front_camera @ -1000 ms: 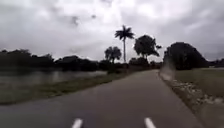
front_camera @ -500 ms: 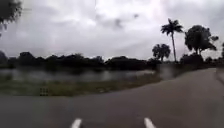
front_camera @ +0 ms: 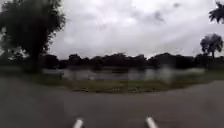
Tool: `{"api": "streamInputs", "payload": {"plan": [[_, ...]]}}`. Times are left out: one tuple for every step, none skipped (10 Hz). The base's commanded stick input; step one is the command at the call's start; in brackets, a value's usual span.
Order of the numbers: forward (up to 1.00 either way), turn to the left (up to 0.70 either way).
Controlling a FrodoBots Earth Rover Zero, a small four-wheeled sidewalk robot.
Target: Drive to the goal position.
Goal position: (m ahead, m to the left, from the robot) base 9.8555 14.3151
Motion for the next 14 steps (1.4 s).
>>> {"api": "streamInputs", "payload": {"plan": [[0.05,0.50],[0.05,0.50],[0.05,0.50],[0.05,0.50],[0.05,0.45],[0.05,0.15],[0.05,0.05],[0.04,0.04],[0.04,0.04],[0.03,0.03],[0.02,0.02],[0.02,0.02],[0.01,0.01],[0.01,0.01]]}}
